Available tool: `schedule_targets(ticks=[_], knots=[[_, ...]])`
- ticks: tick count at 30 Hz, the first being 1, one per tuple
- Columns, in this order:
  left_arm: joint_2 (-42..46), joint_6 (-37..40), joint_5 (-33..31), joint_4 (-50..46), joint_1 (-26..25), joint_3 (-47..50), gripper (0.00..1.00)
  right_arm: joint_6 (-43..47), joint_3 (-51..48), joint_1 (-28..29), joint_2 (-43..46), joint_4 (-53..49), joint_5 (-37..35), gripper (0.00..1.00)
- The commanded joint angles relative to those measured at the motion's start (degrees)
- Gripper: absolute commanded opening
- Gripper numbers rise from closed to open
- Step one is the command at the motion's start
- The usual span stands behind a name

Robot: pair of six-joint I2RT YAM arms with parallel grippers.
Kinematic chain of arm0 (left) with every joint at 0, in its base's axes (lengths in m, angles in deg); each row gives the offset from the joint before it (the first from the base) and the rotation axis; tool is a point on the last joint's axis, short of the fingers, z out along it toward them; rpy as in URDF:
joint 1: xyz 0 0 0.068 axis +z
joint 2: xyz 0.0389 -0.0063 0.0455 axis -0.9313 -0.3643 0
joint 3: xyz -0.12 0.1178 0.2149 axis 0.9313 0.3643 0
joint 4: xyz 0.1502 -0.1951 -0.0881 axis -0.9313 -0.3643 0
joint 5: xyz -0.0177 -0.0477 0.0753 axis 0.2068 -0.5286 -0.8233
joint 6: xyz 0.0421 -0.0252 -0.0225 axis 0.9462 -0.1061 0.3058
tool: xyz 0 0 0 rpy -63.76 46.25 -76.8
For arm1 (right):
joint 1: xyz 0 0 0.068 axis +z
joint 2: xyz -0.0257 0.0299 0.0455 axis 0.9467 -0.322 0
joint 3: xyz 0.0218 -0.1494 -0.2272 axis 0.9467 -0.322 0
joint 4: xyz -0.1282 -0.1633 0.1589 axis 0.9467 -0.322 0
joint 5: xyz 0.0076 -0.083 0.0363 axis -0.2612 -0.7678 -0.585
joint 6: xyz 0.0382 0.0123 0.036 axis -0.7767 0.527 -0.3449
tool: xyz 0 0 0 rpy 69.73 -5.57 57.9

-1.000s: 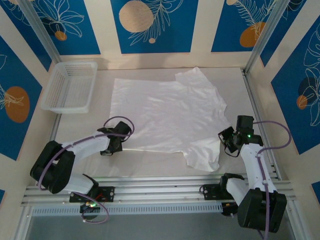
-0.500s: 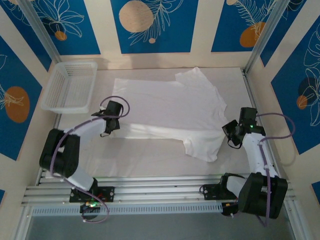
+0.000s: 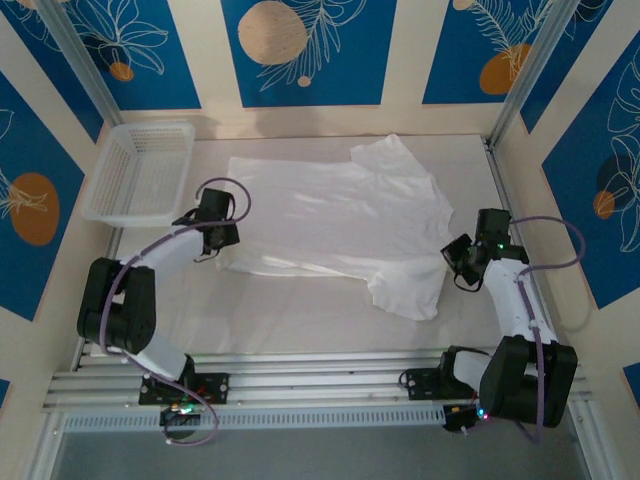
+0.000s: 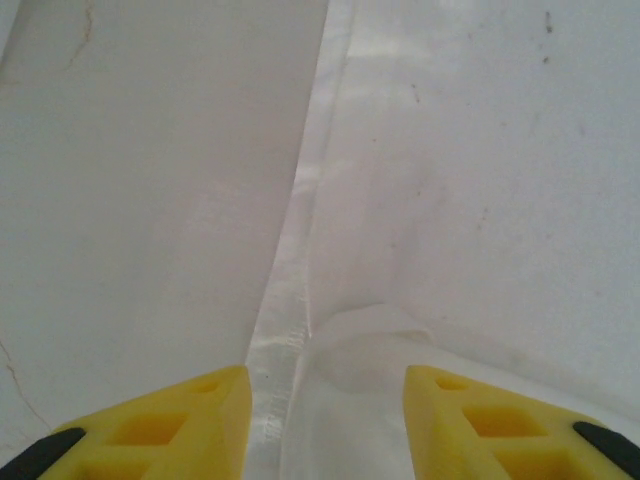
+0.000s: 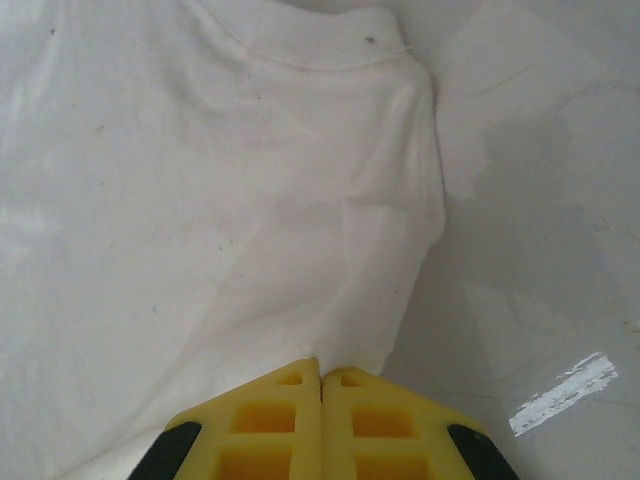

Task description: Fold the inside-out t-shirt

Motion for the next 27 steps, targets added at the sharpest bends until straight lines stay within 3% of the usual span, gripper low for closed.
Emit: schedule_targets(ticks=[1, 6, 10, 12, 17, 18, 21, 27], knots=[[-0.24, -2.42, 4.0, 0.85, 2.29, 2.25, 0.44, -0.24, 2.0, 0.69, 0.0, 0.79, 0.82, 0.0], [-2.96, -3.98, 7.5, 3.79, 4.82, 2.56, 0.42, -0.3, 2.49, 1.13, 0.06, 0.44, 0.46, 0.0], [-5.22, -5.59, 12.54, 7.87, 6.33, 2.59, 0.28, -0.26, 2.54, 1.22, 0.29, 0.35, 0.54, 0.0], [-5.62, -6.3, 13.05, 9.16, 6.68, 2.81, 0.24, -0.39, 2.29, 1.3, 0.33, 0.17, 0.62, 0.0], [-6.07, -7.13, 12.97, 10.09, 7.45, 3.08, 0.01, -0.67, 1.75, 1.42, 0.9, 0.08, 0.84, 0.0], [-5.52, -7.39, 12.97, 10.2, 7.72, 3.52, 0.0, -0.67, 1.73, 1.39, 0.91, 0.01, 0.75, 0.0], [-0.29, -9.36, 13.58, 9.29, 8.95, 6.15, 0.0, -1.76, 0.81, -0.16, 1.74, -1.01, 0.98, 0.0], [19.23, -16.12, 18.63, 1.5, 11.97, 16.48, 0.0, -3.25, -4.93, -6.72, 7.15, -0.6, 5.48, 0.0]])
